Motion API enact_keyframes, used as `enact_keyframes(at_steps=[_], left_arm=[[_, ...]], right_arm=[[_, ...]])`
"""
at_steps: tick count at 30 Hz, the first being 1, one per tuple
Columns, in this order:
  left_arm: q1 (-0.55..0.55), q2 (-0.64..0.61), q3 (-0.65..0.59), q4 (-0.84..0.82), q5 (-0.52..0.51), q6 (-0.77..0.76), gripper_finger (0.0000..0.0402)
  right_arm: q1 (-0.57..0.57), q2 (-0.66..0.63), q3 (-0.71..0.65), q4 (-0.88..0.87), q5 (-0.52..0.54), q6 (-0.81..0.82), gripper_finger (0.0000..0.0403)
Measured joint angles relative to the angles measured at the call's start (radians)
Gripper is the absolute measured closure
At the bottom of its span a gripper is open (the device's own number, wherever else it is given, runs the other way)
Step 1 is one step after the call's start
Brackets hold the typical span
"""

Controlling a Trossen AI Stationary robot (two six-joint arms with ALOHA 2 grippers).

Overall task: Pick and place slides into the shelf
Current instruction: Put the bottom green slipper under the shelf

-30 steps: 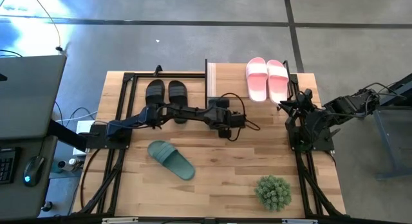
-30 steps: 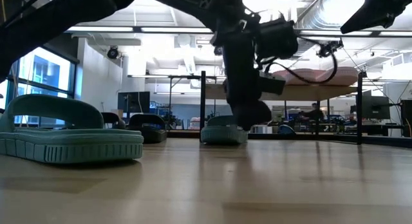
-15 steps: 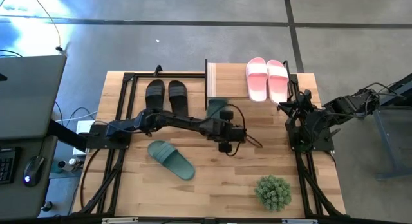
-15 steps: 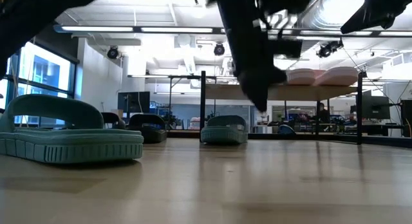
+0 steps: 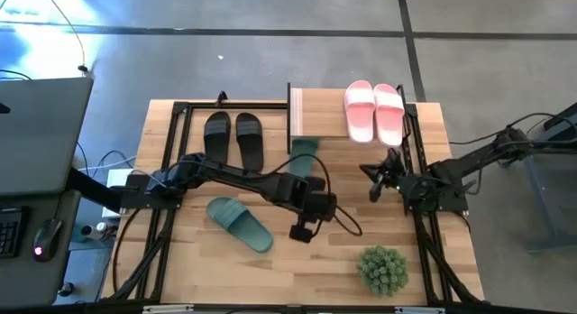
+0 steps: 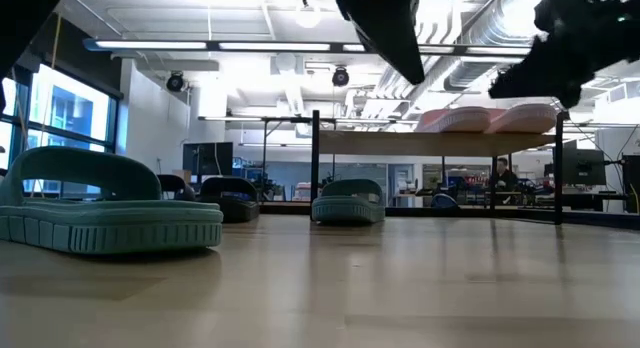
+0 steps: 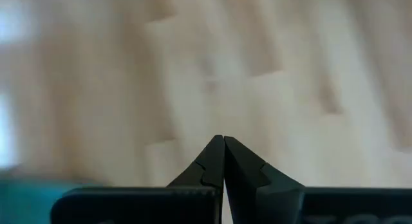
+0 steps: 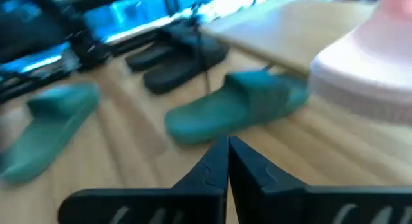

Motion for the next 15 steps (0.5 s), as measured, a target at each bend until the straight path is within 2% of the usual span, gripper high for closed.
enact_keyframes(at_steps=[3, 8, 15], left_arm=[[-0.008, 0.000, 0.000, 0.014, 0.103, 0.021, 0.0402], [-0.024, -0.004, 0.000, 0.086, 0.163, 0.017, 0.0402], [-0.094, -0.038, 0.000, 0.105, 0.143, 0.017, 0.0402]], right_arm=[[-0.031, 0.069, -0.007, 0.029, 0.008, 0.001, 0.0403], [-0.050, 0.253, -0.007, 0.120, -0.008, 0.040, 0.0403], [-0.071, 0.516, -0.007, 0.385, -0.004, 0.071, 0.0403]])
